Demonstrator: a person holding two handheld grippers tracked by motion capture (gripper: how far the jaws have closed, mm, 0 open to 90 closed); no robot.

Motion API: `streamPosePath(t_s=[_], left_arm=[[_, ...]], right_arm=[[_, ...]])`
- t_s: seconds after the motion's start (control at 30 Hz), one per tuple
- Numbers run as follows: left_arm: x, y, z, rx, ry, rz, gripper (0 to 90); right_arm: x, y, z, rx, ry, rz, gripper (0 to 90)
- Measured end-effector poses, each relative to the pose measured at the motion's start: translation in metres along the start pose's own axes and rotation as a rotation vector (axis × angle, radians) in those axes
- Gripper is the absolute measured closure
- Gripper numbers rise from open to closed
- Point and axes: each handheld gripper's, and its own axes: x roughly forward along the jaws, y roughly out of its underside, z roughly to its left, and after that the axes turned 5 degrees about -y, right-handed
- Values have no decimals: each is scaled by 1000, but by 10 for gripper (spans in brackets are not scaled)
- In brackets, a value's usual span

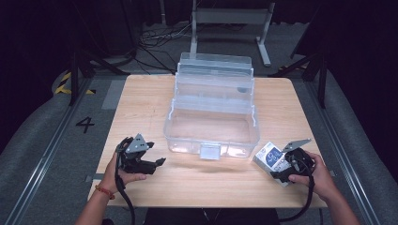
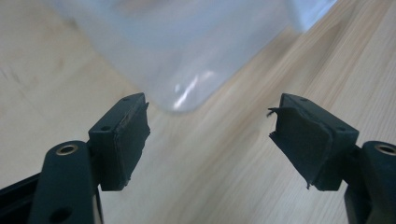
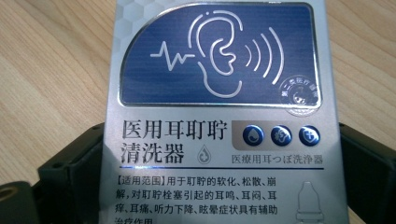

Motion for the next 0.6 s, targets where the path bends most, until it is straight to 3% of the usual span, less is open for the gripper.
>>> streamPosePath(t_s=[0.13,0.2,0.33,0.6], left_arm=[[-11,-37,-4,38,63,-104,321],[-10,-53,-9,81,77,-116,324],[6,-82,-19,187,74,-62,359],[54,-98,-14,214,176,60,479]], right_arm=[[0,0,-1,12,-4,-1,50],[0,0,-2,8,-5,-5,50],[0,1,-2,11,-9,-10,50],[1,0,-1,-4,3,-22,50]])
